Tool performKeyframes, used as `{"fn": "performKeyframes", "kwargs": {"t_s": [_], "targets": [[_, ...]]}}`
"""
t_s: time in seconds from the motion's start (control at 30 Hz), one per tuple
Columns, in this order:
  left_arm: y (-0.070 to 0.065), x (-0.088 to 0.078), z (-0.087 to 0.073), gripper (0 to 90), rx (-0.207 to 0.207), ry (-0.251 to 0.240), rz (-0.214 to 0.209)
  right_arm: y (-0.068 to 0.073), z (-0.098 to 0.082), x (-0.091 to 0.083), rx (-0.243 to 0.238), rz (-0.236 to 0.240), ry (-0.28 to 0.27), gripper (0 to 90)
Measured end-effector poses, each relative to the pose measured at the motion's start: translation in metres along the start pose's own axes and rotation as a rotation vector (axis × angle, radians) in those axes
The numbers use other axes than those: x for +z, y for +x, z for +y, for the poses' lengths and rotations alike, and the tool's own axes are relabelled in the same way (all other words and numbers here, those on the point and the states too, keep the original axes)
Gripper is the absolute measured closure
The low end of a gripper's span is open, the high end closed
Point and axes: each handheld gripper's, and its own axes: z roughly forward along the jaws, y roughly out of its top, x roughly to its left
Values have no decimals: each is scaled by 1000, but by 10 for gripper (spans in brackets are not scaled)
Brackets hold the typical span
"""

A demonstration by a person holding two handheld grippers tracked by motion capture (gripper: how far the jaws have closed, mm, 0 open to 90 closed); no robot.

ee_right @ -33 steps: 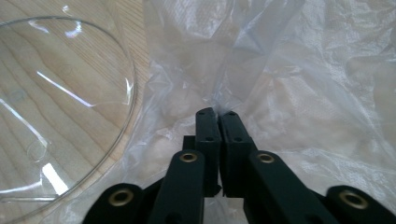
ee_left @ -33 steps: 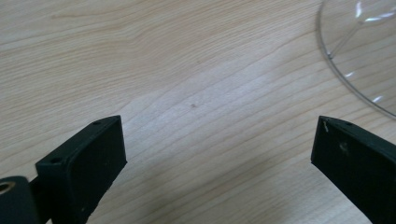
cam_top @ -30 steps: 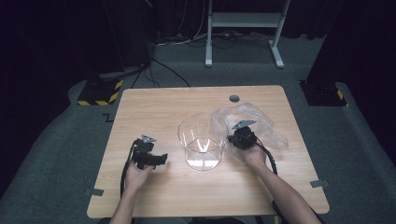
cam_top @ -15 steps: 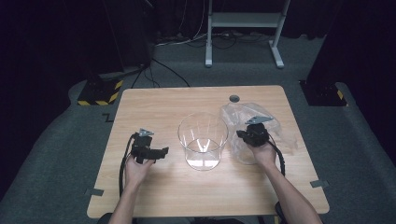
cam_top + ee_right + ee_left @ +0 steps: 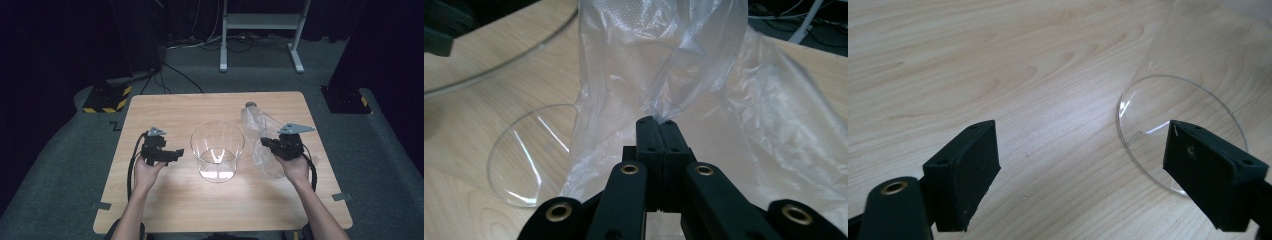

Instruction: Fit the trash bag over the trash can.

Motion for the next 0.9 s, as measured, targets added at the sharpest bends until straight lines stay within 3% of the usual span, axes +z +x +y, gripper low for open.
{"fn": "performKeyframes", "kwargs": {"t_s": [0.07,0.13,0.3,0.43,0.6,0.67,0.73,0.77,0.83,0.9], "targets": [[1,-5,5,146,-7,-26,-12,3,2,-7,-4,7,-9,900],[1,-6,7,144,-13,-23,-17,5,3,-11,-9,11,-14,900],[-9,-12,21,144,29,-55,-31,20,14,-21,-44,49,-29,900],[-16,-16,29,148,44,-74,-53,32,23,-24,-70,76,-41,900],[-17,-17,33,166,46,-65,-31,41,30,-23,-89,100,-48,900],[-19,-19,36,190,35,-83,-48,47,34,-22,-101,115,-43,900],[-24,-22,40,231,37,-103,-70,51,37,-20,-115,126,-42,899],[-33,-26,45,242,59,-136,-48,56,40,-18,-127,138,-41,900],[-43,-29,52,227,82,-142,-89,61,43,-16,-133,152,-42,899],[-49,-31,55,223,96,-143,-88,63,44,-15,-140,157,-40,900]]}}
